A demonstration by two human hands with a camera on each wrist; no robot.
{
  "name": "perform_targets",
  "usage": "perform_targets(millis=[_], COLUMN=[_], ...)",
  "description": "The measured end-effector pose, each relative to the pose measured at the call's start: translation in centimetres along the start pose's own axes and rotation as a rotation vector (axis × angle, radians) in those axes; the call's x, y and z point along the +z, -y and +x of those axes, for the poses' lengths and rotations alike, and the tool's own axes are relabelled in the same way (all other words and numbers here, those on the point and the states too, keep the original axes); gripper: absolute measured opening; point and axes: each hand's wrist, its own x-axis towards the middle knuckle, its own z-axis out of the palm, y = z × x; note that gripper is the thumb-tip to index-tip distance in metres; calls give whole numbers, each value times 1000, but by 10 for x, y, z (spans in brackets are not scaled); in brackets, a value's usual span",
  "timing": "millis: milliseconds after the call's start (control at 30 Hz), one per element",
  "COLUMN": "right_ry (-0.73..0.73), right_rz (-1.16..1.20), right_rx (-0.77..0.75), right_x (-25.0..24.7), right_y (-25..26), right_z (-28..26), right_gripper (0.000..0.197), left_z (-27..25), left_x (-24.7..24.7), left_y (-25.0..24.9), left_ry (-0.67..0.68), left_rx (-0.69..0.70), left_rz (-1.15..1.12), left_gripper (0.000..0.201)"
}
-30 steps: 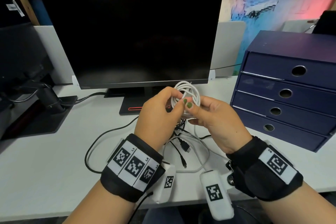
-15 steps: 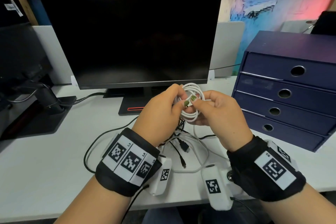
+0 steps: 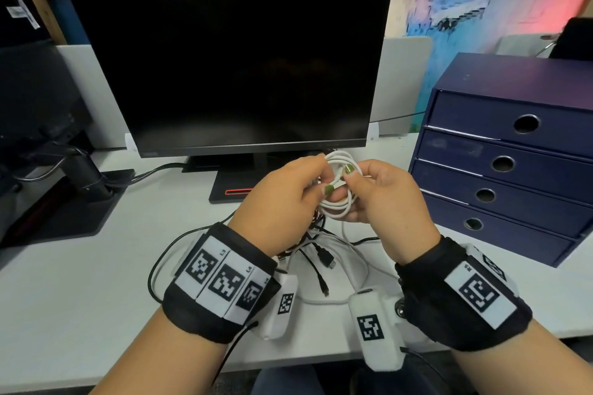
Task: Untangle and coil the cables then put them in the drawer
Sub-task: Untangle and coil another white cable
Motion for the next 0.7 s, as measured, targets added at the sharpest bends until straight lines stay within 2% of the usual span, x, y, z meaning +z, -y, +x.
perform_targets(millis=[100, 267, 333, 433, 500, 633, 700], right_ry=[65, 87, 94, 80, 71, 43, 43], right_rz=[135, 237, 312, 292, 266, 242, 202], right_rx=[89, 126, 149, 115, 95, 102, 75], right_x=[-1, -4, -5, -5, -5, -5, -5], right_y=[1, 1, 2, 5, 5, 4, 2], right_z=[-1, -1, -1, -3, -4, -6, -5], right_gripper=[19, 19, 18, 17, 16, 14, 15], left_z=[-2, -5, -7, -8, -7, -10, -9], left_x=[-1, 1, 1, 4, 6, 3, 3], left_y=[5, 14, 14, 14, 13, 10, 10], left_ry=[68, 107, 77, -17, -27, 44, 24], left_rx=[-4, 32, 72, 103, 89, 85, 75], left_rz=[-77, -301, -415, -537, -534, -612, -612], left_gripper=[15, 23, 32, 42, 37, 22, 20])
